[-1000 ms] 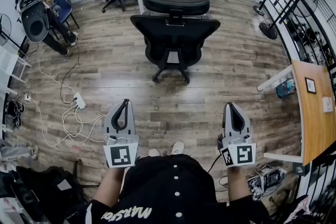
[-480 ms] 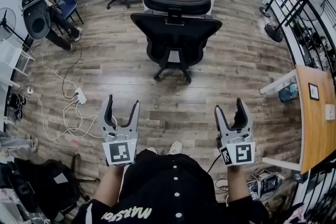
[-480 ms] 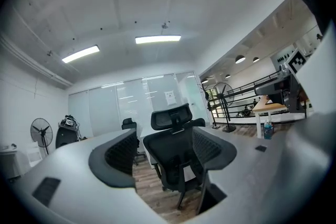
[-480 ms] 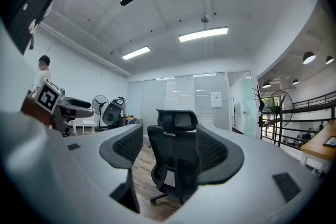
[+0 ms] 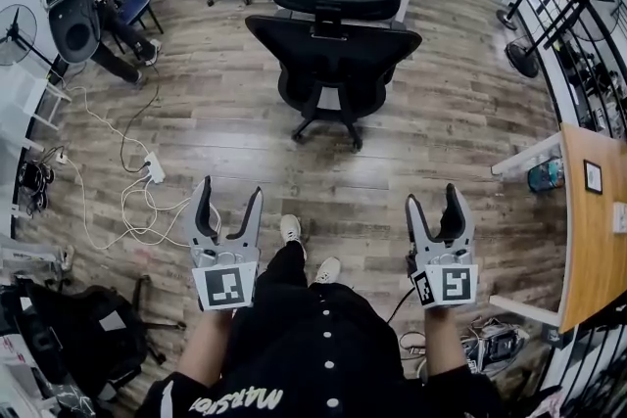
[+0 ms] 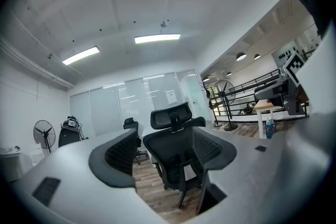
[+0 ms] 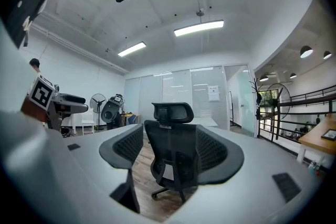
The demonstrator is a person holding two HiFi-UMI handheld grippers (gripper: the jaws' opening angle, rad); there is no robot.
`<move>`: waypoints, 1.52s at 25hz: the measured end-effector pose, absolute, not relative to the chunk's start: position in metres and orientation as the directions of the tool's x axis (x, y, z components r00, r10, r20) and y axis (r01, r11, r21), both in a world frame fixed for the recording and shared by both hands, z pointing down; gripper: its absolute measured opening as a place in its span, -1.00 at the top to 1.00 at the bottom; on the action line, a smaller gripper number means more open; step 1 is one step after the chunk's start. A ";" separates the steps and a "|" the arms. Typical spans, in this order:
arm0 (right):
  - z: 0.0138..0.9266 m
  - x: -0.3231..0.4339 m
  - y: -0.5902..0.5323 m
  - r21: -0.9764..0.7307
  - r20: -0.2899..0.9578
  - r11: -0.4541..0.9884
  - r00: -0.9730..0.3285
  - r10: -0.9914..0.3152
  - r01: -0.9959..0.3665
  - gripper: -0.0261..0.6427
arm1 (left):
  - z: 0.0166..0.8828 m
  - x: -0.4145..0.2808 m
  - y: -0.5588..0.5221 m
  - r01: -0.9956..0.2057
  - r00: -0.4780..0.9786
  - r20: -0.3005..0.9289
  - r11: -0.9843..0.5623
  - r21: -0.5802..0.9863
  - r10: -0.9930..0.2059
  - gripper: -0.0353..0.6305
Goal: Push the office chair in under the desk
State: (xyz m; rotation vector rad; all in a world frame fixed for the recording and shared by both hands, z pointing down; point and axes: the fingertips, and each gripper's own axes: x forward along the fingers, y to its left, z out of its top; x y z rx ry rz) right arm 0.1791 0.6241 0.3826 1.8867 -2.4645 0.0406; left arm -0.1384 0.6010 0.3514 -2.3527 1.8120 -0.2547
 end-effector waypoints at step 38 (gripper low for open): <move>0.363 0.159 0.485 0.119 0.051 0.247 -0.242 -0.969 -0.962 -0.01 | 0.349 -0.136 0.457 -0.889 0.350 0.012 -0.336 -0.312 -0.937 -0.12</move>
